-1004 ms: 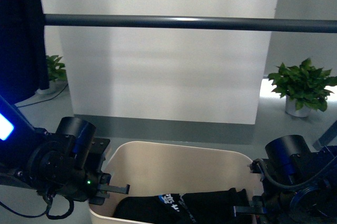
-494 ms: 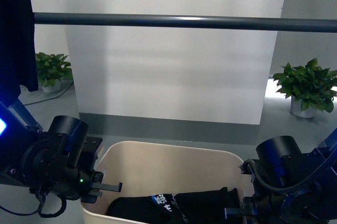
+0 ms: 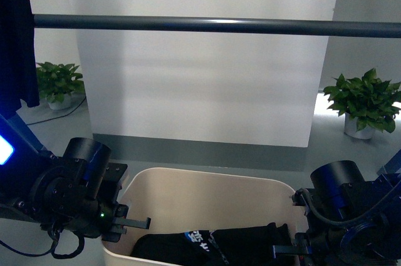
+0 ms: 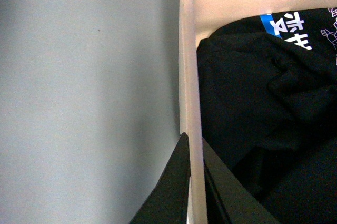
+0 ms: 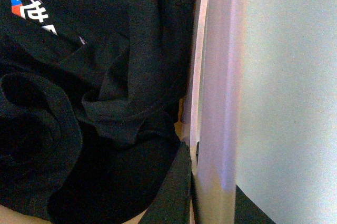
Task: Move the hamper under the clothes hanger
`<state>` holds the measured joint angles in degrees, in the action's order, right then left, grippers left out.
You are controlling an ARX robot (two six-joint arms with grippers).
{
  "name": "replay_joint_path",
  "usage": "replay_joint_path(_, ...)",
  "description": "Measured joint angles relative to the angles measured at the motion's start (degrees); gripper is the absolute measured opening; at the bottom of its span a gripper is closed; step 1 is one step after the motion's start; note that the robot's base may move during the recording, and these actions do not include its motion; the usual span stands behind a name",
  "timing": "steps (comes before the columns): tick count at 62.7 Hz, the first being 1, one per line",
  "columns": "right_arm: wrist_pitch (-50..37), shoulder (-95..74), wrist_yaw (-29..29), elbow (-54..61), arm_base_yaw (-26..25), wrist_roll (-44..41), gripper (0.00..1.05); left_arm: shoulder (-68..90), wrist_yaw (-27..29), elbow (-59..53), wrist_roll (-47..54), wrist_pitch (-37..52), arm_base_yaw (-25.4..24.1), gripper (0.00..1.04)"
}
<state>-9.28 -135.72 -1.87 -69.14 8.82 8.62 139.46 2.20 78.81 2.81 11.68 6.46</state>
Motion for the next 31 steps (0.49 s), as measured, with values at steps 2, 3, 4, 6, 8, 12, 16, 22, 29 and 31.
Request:
replay_joint_path(2,0.0,0.0,0.0,0.0,0.0,0.0,0.03,0.0,0.0,0.0,0.0,0.0,0.0,0.04)
replay_joint_path(3,0.0,0.0,0.0,0.0,0.0,0.0,0.03,0.0,0.0,0.0,0.0,0.0,0.0,0.04)
replay_joint_path(4,0.0,0.0,0.0,0.0,0.0,0.0,0.03,0.0,0.0,0.0,0.0,0.0,0.0,0.04)
replay_joint_path(6,0.0,0.0,0.0,0.0,0.0,0.0,0.03,0.0,0.0,0.0,0.0,0.0,0.0,0.04)
replay_joint_path(8,0.0,0.0,0.0,0.0,0.0,0.0,0.03,0.0,-0.5,-0.1,0.0,0.3,0.0,0.04)
replay_joint_path(12,-0.8,0.0,-1.1,0.3,0.0,0.3,0.03,0.2,-5.5,-1.8,0.2,6.9,-0.4,0.04)
replay_joint_path(16,-9.9,-0.4,-4.3,3.0,0.2,2.2,0.03,0.9,-6.9,-1.4,0.0,9.1,-0.8,0.04)
replay_joint_path(22,-20.9,-2.4,-6.1,3.2,0.5,2.1,0.03,1.4,-6.3,-0.3,-0.2,8.9,-0.8,0.04)
replay_joint_path(29,-21.1,-3.0,-6.4,0.5,0.7,1.5,0.03,1.7,-6.0,1.4,-0.3,8.3,-0.9,0.04)
replay_joint_path(31,-20.0,-3.1,-6.5,-0.9,0.9,1.1,0.03,1.7,-6.0,1.9,-0.4,8.0,-0.9,0.04)
